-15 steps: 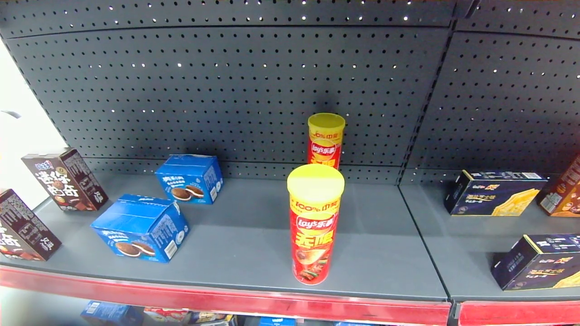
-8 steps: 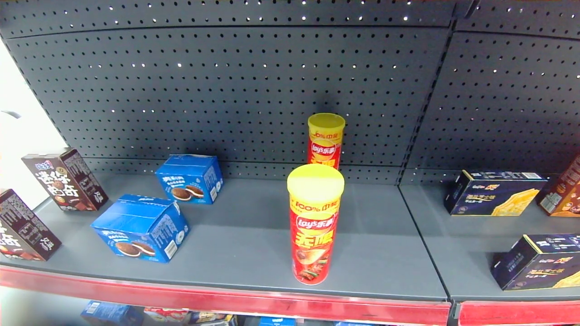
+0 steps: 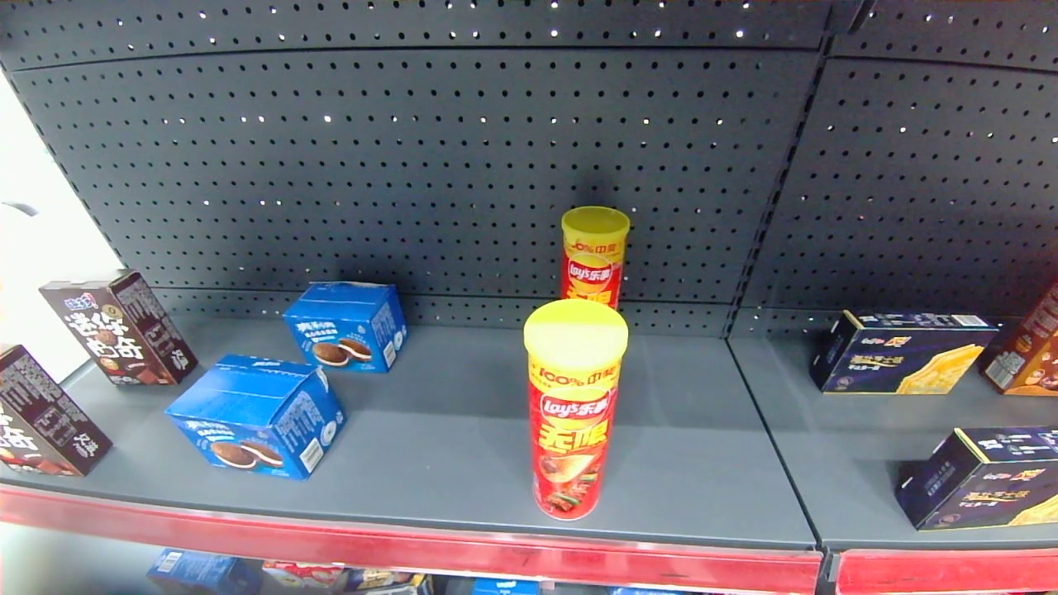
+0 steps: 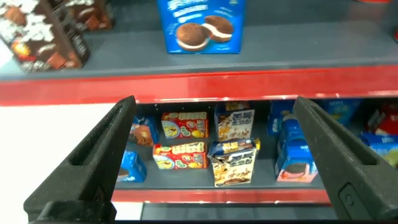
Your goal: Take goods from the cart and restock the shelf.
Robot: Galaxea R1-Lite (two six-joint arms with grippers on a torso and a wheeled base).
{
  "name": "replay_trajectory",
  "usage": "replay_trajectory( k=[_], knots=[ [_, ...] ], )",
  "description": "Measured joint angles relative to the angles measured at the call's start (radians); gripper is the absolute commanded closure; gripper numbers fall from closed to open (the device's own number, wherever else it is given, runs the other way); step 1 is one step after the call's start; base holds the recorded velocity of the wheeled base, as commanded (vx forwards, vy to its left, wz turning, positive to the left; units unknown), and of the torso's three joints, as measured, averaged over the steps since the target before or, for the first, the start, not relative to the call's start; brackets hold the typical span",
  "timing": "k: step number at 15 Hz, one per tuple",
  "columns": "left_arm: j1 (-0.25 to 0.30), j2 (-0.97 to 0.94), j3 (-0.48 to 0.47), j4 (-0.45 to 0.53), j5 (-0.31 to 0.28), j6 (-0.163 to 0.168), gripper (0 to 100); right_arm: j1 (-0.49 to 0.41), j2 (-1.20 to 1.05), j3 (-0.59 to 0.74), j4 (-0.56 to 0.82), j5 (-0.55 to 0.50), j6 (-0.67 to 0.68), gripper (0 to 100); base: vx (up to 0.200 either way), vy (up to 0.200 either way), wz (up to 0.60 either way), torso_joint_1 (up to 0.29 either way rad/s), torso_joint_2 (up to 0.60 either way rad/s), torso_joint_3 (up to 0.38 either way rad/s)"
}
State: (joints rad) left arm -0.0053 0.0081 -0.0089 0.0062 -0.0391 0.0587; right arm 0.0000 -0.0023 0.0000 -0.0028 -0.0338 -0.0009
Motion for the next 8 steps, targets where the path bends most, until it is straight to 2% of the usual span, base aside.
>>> replay_trajectory(
  k=[2,4,6,7,8],
  knots=[
    [-0.003,0.029,-0.051,-0.001,-0.071,0.036,0,0.000,0.000,0.000,0.000,0.000,0.000,0,0.000,0.000,0.00,0.000,0.00,0.000],
    [-0.005,0.132,-0.144,-0.010,-0.190,0.064,0,0.000,0.000,0.000,0.000,0.000,0.001,0,0.000,0.000,0.00,0.000,0.00,0.000],
    [-0.017,0.290,-0.245,-0.027,-0.288,0.133,0,0.000,0.000,0.000,0.000,0.000,0.000,0,0.000,0.000,0.00,0.000,0.00,0.000],
    [-0.024,0.383,-0.296,-0.043,-0.323,0.179,0,0.000,0.000,0.000,0.000,0.000,0.000,0,0.000,0.000,0.00,0.000,0.00,0.000],
    [-0.031,0.467,-0.341,-0.053,-0.344,0.208,0,0.000,0.000,0.000,0.000,0.000,0.000,0,0.000,0.000,0.00,0.000,0.00,0.000]
  ],
)
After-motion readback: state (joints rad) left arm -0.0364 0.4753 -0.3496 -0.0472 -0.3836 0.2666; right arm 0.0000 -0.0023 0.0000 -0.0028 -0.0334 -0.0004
